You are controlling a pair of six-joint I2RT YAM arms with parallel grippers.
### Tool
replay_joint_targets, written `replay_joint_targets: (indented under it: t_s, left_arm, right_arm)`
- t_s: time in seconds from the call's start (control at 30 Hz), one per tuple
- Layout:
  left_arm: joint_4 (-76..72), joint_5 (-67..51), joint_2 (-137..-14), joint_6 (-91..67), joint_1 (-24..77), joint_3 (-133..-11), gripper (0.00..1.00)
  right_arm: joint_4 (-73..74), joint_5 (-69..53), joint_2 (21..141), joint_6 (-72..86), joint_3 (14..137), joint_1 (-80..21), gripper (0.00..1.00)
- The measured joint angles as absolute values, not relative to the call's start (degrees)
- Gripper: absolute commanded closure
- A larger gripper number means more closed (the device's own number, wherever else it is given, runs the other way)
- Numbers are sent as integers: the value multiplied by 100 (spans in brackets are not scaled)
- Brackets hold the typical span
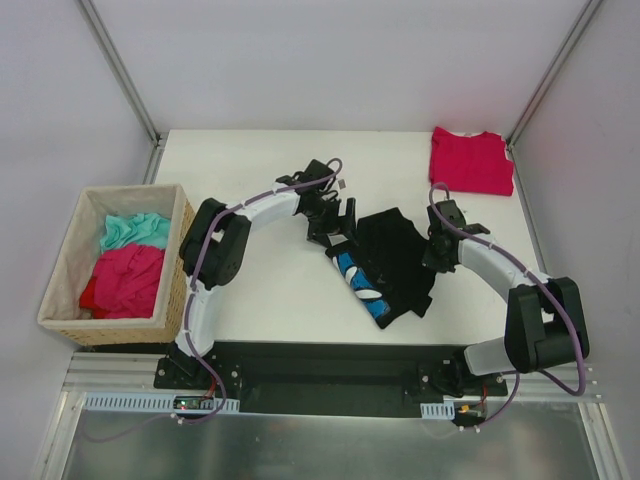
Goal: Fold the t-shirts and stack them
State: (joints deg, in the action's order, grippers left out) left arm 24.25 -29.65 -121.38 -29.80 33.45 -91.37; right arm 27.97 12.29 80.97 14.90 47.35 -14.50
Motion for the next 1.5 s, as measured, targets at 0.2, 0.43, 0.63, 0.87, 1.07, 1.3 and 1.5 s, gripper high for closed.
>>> replay_joint_targets:
  t_s: [0.2, 0.43, 0.63, 0.87, 1.07, 1.3, 1.5]
  left_arm:
    - [2386, -3015, -12178, -3006, 3378, -9063, 12]
    - [2349, -2978, -11636, -3006, 3376, -8193, 11]
    - [2480, -2926, -11222, -2995, 3378, -7850, 11]
    - [2486, -2816, -11220, -2958, 3376, -7876, 11]
    - [2473, -2779, -11559, -2954, 3376, -8195, 11]
    - [2456, -2781, -11935, -2985, 3371, -8619, 28]
    - [2436, -2797, -12040, -2993, 3371, -8632, 93]
  right_arm:
    - [2801, 1273, 8101, 1487, 4735, -1452, 99]
    - [2812, 1284, 8160, 1490, 4770, -1452, 99]
    - [2816, 1286, 8208, 1492, 4801, -1452, 99]
    - [2823, 1295, 8211, 1492, 4801, -1452, 99]
    - [2829, 1306, 8208, 1492, 4801, -1452, 99]
    - [2836, 1310, 8204, 1490, 4801, -1452, 99]
    - [2838, 1328, 8202, 1492, 4801, -1452, 99]
